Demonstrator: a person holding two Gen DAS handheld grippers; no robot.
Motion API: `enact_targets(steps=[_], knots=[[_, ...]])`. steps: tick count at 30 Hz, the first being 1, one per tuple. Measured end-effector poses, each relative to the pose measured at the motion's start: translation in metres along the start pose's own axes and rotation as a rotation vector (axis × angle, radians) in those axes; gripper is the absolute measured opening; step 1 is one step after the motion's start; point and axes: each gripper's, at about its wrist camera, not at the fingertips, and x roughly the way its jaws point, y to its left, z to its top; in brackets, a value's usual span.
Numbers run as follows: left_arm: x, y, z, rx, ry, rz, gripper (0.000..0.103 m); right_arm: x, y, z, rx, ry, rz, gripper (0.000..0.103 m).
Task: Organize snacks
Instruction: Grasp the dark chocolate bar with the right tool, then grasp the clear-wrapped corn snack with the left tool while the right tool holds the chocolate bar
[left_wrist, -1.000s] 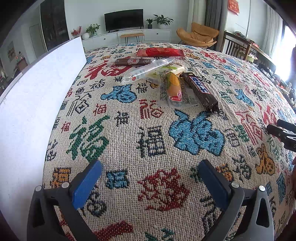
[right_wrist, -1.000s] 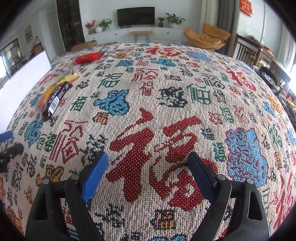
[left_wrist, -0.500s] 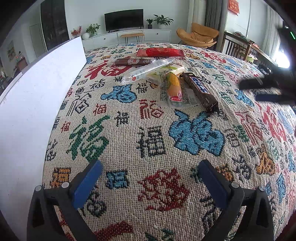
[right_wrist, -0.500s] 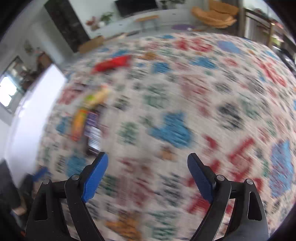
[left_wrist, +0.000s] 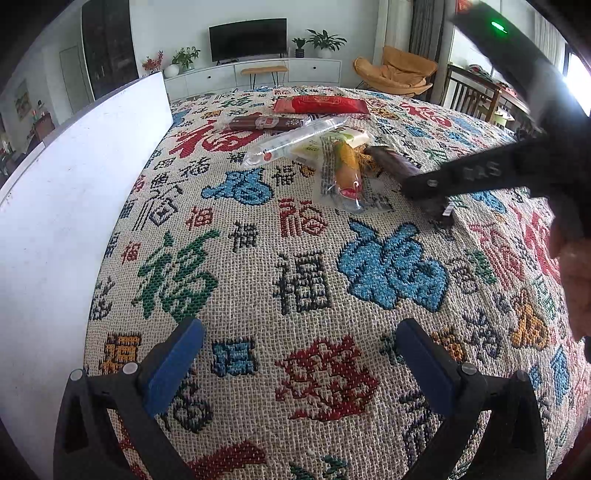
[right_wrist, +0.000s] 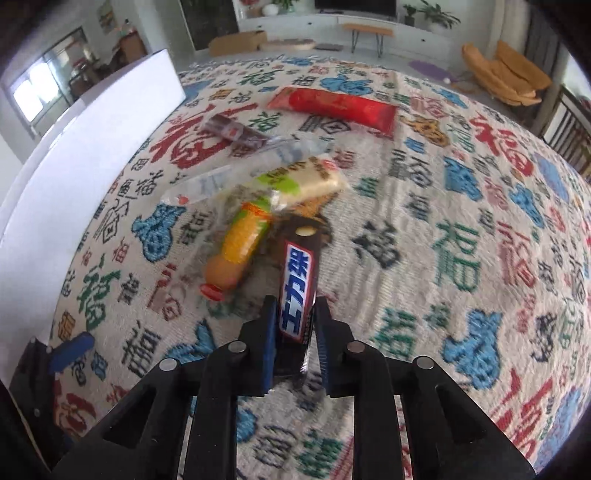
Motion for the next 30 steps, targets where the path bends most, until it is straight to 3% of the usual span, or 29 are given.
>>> enact_targets(steps=[10,13,15,18,25,27,30], knots=[[0.000,0.000,0.000,0.000,0.000,0.000,0.103,-0.047,-0.082,-0.069,0.041,-0.037,-0.138,0.019],[0.000,0.000,0.000,0.000,0.000,0.001,0.103,-0.050,-0.087,-0.088,0.042,-0.095,-0.088,0.035],[0.000,0.000,0.000,0.000,0.000,0.001,0.103,-0.051,-0.085,-0.096,0.027,-0.142,-0.082,0.078],[0.000,0.000,0.000,0.001,0.000,0.002,0.103,-0.047,-0.079,-0.102,0.005,-0.195,-0.122,0.079],[0.001,-0.001,0.000,-0.002,0.005,0.007,0.103,-0.044,-0.083,-0.102,0.035,-0.189,-0.127,0.086],[0.003,-0.004,0.005,0.000,0.041,0.001,0.103,-0.044,-0.085,-0.102,0.039,-0.188,-0.122,0.087],[0.015,-0.015,0.035,0.063,0.105,-0.070,0.103,-0.045,-0.085,-0.103,0.042,-0.189,-0.120,0.087]])
